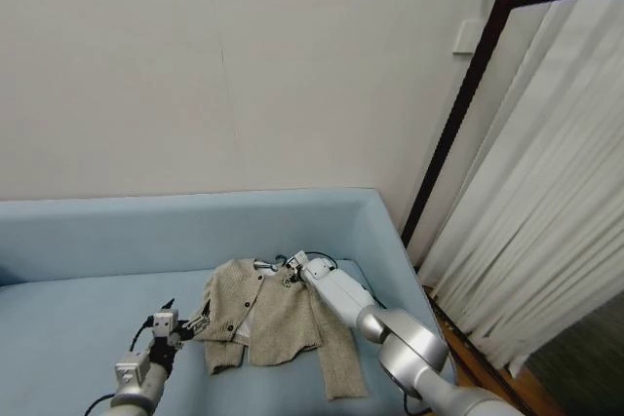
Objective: Pick up the clothes from the sofa and hang them on the clothes hanger.
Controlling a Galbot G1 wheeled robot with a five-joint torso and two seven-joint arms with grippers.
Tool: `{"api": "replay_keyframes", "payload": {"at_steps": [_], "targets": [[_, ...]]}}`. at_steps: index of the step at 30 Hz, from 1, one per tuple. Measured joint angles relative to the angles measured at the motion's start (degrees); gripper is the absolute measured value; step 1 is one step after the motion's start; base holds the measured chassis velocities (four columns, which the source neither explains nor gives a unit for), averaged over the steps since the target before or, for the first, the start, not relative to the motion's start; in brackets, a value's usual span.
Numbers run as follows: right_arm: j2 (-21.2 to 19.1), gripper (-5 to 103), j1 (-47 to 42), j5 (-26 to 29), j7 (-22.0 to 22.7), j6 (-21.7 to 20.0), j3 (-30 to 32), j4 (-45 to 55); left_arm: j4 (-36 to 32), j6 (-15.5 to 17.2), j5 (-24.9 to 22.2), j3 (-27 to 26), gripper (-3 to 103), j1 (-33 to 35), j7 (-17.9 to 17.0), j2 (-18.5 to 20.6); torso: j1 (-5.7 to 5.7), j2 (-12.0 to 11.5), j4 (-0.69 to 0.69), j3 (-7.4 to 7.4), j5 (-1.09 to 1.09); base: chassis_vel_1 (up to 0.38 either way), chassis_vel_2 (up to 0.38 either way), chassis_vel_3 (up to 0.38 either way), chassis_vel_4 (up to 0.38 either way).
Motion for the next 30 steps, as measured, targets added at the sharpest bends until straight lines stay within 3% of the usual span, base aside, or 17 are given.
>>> {"api": "replay_keyframes", "payload": {"at_steps": [3,6,9,11,16,20,30], "targets": [[0.0,61,-0.2,-0.3,0.1,0.5,-0.1,0.0,0.1,-0.1,0.0,0.1,100,-0.3,0.3,0.1,0.0,0.0,0.0,0.0,0.0,0.0,0.0,0.0,0.0],[0.1,55,-0.2,-0.7,0.2,0.6,-0.2,0.0,0.1,-0.1,0.0,0.2,100,-0.3,0.5,0.1,0.0,0.0,0.0,0.0,0.0,0.0,0.0,0.0,0.0],[0.3,39,-0.3,-1.5,0.2,1.2,-0.3,-0.3,-0.2,-0.2,0.0,0.2,100,-0.3,0.7,0.3,0.0,0.0,0.0,0.0,0.0,0.0,0.0,0.0,0.0],[0.3,39,-0.3,-1.8,0.2,1.5,-0.3,-0.6,-0.2,-0.3,0.0,0.2,100,-0.3,0.7,0.3,0.0,0.0,0.01,0.0,0.0,0.0,0.0,0.0,0.0],[0.3,14,-0.4,-3.4,0.3,2.4,-0.6,-0.7,-0.4,-0.5,0.0,0.2,100,-0.3,0.7,0.4,0.0,0.0,0.0,0.01,0.0,0.0,0.0,0.0,0.0],[0.4,12,-0.4,-7.0,-0.4,4.2,-1.0,-1.2,-0.4,-0.5,-0.1,0.2,100,-0.5,0.8,0.4,0.0,0.0,0.0,0.01,0.0,0.0,0.0,0.0,0.0],[-1.7,12,-2.6,-7.8,1.9,3.7,-2.6,6.4,-0.4,-0.4,-0.3,0.2,100,-1.4,0.8,1.3,0.02,0.0,-0.04,0.03,-0.03,0.0,0.0,0.0,0.0]]}}
